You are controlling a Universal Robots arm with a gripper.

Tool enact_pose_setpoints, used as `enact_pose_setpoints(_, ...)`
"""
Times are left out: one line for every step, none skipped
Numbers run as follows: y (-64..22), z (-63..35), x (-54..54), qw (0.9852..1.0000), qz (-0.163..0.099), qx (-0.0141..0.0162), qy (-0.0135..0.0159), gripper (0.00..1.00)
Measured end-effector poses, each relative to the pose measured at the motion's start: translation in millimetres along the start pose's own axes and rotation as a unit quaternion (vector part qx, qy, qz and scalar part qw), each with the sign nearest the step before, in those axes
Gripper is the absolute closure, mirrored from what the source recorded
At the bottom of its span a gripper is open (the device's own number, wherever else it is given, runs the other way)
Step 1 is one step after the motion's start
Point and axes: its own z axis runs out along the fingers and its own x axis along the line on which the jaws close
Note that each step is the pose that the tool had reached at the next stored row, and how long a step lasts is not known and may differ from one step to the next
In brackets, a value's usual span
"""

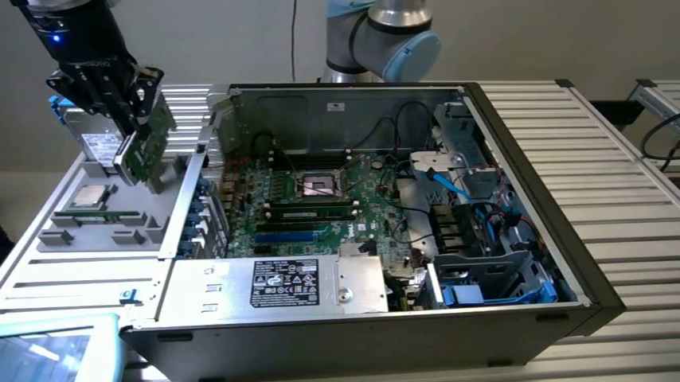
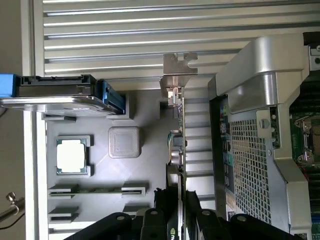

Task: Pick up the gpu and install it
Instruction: 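Pick up the gpu and move the gpu toward the slot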

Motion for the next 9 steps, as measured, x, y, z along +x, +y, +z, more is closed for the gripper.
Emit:
enact_pose_setpoints(0.2, -2.9, 0.0, 1.0000, 0.000, 0.0006, -0.0001, 0.73)
enact_pose_setpoints(0.5, -5.2, -0.1, 1.0000, 0.000, 0.0012, -0.0002, 0.73)
enact_pose_setpoints(0.7, -7.5, 0.0, 1.0000, 0.000, 0.0019, -0.0002, 0.73)
enact_pose_setpoints(1.1, -9.6, -0.1, 1.0000, 0.000, 0.0026, -0.0002, 0.73)
enact_pose_setpoints(1.3, -11.8, -0.1, 1.0000, 0.000, 0.0033, -0.0003, 0.73)
enact_pose_setpoints(1.6, -14.1, -0.1, 1.0000, 0.000, 0.0039, -0.0004, 0.73)
enact_pose_setpoints(2.0, -16.6, -0.2, 1.0000, 0.000, 0.0047, -0.0004, 0.73)
enact_pose_setpoints(2.3, -19.1, -0.2, 1.0000, 0.000, 0.0055, -0.0005, 0.73)
enact_pose_setpoints(2.7, -21.6, -0.2, 1.0000, 0.000, 0.0064, -0.0005, 0.73)
